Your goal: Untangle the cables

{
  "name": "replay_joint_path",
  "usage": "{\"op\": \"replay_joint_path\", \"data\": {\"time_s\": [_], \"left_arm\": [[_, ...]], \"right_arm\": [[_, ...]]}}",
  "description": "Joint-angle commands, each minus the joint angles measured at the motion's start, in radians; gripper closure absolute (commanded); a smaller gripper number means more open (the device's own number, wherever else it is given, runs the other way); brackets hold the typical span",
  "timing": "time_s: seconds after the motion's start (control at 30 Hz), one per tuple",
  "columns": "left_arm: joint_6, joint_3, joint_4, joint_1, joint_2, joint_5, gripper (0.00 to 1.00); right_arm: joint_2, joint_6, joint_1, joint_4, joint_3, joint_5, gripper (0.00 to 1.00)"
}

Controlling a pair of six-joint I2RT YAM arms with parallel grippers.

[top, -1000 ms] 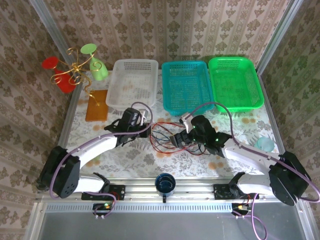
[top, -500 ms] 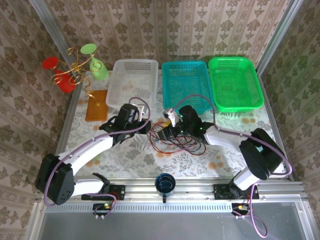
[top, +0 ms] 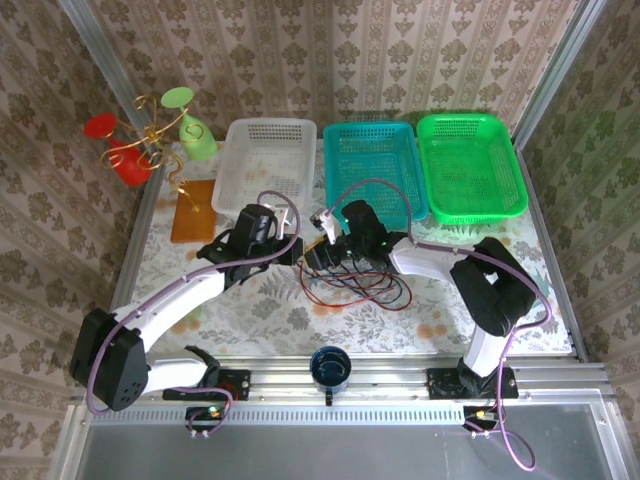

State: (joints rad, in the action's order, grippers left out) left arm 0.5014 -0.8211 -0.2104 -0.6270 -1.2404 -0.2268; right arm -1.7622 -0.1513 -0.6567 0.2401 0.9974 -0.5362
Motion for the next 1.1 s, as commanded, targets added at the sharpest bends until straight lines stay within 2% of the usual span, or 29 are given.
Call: {"op": "replay_joint_path", "data": {"time_s": [0.0, 0.2, 0.33, 0.37, 0.47, 0.5, 0.6, 0.67, 0.7, 0.87, 1.07], "left_arm": [[-0.015, -0.040, -0.025, 0.009, 0.010, -0.020, 1.00], [-0.011, -0.043, -0.029, 0.011, 0.011, -0.014, 1.00], [-0.010, -0.042, -0.024, 0.017, 0.008, -0.025, 1.00], [-0.008, -0.043, -0.030, 0.020, 0.008, -0.021, 1.00], [0.028, -0.030, -0.077, 0.055, 0.017, -0.003, 1.00], [0.045, -0.013, -0.086, 0.077, 0.025, -0.015, 0.97], [0.092, 0.067, -0.083, 0.134, 0.085, -0.016, 0.77], [0.120, 0.130, -0.071, 0.164, 0.141, -0.023, 0.69], [0.135, 0.157, -0.066, 0.209, 0.162, -0.032, 0.66], [0.185, 0.281, -0.034, 0.307, 0.239, -0.096, 0.64], [0.179, 0.347, -0.028, 0.359, 0.254, -0.137, 0.60]], "right_arm": [[-0.029, 0.013, 0.002, 0.003, 0.028, -0.027, 0.70], [-0.051, 0.010, 0.000, -0.038, 0.071, -0.071, 0.99], [-0.051, 0.027, 0.000, -0.074, 0.083, -0.070, 1.00], [-0.049, 0.037, 0.001, -0.100, 0.091, -0.060, 0.99], [-0.053, 0.077, -0.013, -0.190, 0.111, 0.027, 0.80], [-0.058, 0.085, -0.020, -0.223, 0.122, 0.065, 0.76], [-0.078, 0.087, -0.039, -0.273, 0.142, 0.128, 0.68], [-0.096, 0.092, -0.057, -0.301, 0.160, 0.161, 0.66], [-0.108, 0.093, -0.062, -0.322, 0.175, 0.177, 0.66], [-0.190, 0.088, -0.093, -0.408, 0.264, 0.245, 0.65], [-0.261, 0.066, -0.104, -0.464, 0.343, 0.275, 0.65]]}}
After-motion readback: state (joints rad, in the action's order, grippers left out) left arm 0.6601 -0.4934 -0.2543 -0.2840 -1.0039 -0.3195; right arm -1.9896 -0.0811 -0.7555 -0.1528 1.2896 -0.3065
